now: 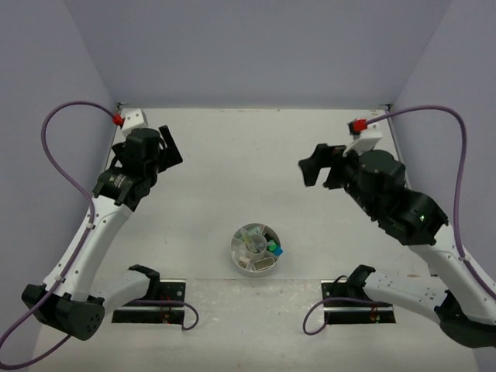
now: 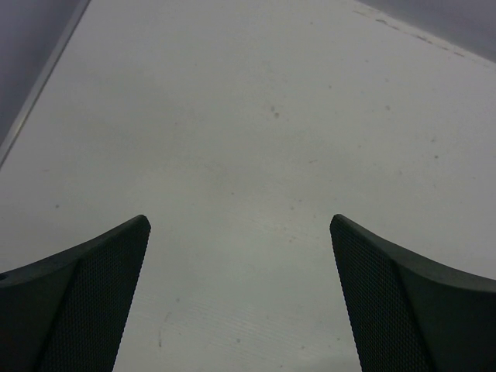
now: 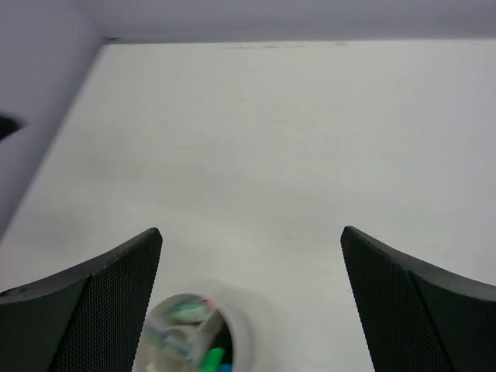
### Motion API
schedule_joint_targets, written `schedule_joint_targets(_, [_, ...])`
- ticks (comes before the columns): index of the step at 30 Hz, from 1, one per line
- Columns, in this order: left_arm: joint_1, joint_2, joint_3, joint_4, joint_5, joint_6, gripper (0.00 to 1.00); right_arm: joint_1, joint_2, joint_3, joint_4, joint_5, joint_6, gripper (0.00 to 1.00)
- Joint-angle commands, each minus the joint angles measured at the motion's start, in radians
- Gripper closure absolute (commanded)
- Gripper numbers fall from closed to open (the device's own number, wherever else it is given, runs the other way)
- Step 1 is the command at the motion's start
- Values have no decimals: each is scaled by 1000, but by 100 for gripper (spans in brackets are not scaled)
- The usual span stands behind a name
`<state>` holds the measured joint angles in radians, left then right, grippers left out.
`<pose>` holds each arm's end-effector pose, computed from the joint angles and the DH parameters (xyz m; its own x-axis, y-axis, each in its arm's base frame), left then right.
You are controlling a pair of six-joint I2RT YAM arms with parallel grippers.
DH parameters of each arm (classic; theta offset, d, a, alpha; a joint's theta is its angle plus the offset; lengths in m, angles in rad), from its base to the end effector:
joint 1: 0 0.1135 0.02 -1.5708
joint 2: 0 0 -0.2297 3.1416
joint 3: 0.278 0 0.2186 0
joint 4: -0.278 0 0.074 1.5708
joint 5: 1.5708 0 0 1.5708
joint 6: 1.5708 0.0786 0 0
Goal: Sort the stationery into containers
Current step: Reset both arms
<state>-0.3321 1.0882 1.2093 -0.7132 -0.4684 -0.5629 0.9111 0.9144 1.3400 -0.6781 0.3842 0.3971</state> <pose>0.2332 -0.0429 0.3215 -0.4125 -0.3614 -0.8362 -0.3350 0.9138 -0.2297 0.1389 0.1311 0.4002 -0.3385 0.1486 -0.9292 -0.4112 0.8648 0.2881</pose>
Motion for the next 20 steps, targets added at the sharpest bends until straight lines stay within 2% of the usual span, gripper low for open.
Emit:
schedule_joint_targets(1, [6, -76, -68, 16, -209, 60, 0, -282, -11, -13, -243, 73, 26, 1])
schedule_joint_targets(6, [7, -183, -144, 50, -280, 118, 0, -665, -60, -7, -278, 2, -3, 1])
schedule_joint_targets(12, [5, -297, -245, 73, -261, 120, 0, -676, -131, -74, -304, 147, 53, 1])
schedule_joint_targets(20, [3, -295, -283, 96, -271, 107, 0, -676, -207, -106, -256, 117, 62, 1])
